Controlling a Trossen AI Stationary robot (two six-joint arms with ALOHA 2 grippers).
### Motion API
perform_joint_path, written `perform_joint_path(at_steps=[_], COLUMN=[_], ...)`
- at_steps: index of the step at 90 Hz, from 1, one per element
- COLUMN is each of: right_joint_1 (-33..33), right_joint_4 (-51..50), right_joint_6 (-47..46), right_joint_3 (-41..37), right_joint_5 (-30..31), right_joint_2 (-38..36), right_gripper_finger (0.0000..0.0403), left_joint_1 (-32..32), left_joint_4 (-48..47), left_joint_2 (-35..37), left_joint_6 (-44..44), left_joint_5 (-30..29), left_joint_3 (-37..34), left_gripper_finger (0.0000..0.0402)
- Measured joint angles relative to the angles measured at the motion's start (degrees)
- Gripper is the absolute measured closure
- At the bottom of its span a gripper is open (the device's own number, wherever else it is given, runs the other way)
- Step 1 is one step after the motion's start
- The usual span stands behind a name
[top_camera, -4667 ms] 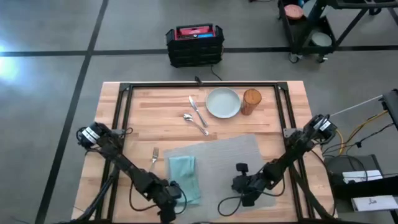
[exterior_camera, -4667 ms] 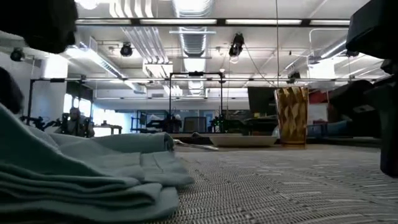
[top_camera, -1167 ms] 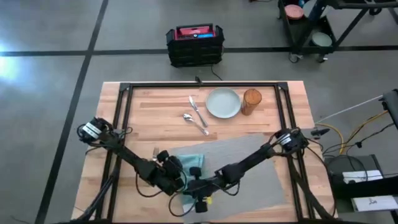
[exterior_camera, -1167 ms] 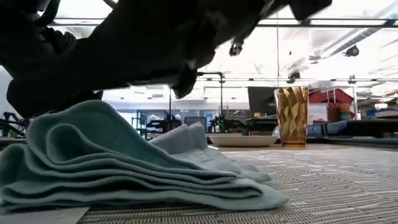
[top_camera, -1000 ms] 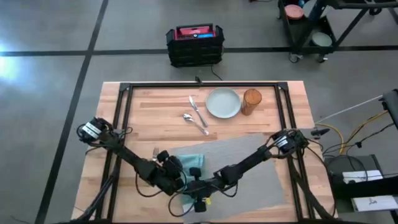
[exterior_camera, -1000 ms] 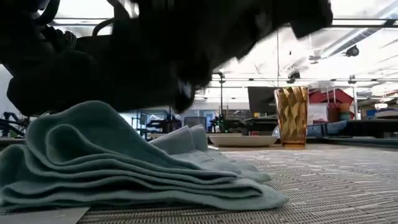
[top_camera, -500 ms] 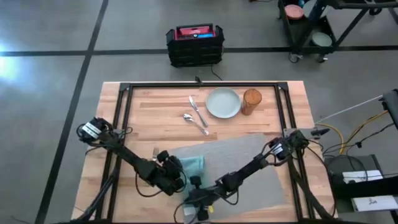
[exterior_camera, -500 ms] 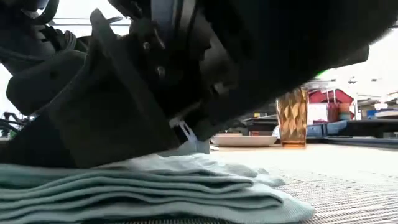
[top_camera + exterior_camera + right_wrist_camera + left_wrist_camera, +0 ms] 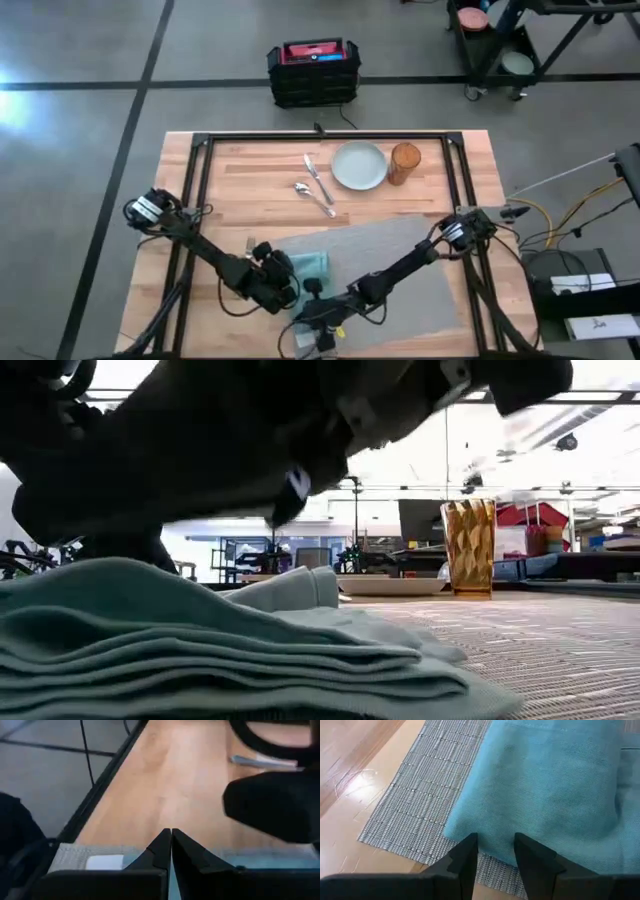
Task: Set table place
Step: Fold the blue napkin on the gray placemat
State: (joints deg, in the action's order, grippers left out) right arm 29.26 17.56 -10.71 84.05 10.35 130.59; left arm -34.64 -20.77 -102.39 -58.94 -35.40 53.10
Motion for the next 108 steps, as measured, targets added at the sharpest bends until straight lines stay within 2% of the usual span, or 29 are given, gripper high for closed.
perform_joint_path(at_steps=[27,43,53,65,72,77,85,96,108], right_joint_1=[2.2,1.9,1.9,1.9,1.8,1.4,-0.3,-2.8,-3.7], right_joint_4=[5.0,2.7,-7.9,-28.0,-35.8,-37.7,-33.8,-18.5,-3.8], right_joint_6=[-1.7,1.4,4.6,5.8,5.2,4.8,4.3,2.4,0.8], right_joint_3=[-0.1,-0.1,0.0,0.0,-1.1,-3.2,-8.6,-16.6,-22.7], right_joint_5=[-1.0,-1.7,-1.5,0.7,4.4,7.5,9.2,9.1,4.3], right_joint_2=[3.4,-1.2,-8.1,-16.4,-19.8,-21.1,-21.6,-21.2,-20.5], right_gripper_finger=[0.0403,0.0403,0.0403,0.0403,0.0403,0.0403,0.0403,0.0403,0.0403], left_joint_1=[0.1,0.2,0.3,0.2,0.2,0.2,0.2,0.3,0.6], left_joint_4=[-0.1,0.0,-0.2,-1.2,-0.9,-0.2,2.3,6.9,9.0], left_joint_2=[0.0,0.1,1.6,5.4,7.3,8.3,8.6,7.3,4.9], left_joint_6=[0.0,0.0,0.0,0.7,2.1,3.1,4.9,6.5,7.5], left_joint_5=[0.0,0.2,1.9,2.4,2.4,1.9,0.9,0.4,0.2], left_joint_3=[0.0,0.0,0.0,1.6,2.7,3.4,3.6,3.6,3.5], left_gripper_finger=[0.0287,0.0287,0.0287,0.0287,0.0287,0.0287,0.0287,0.0287,0.0287])
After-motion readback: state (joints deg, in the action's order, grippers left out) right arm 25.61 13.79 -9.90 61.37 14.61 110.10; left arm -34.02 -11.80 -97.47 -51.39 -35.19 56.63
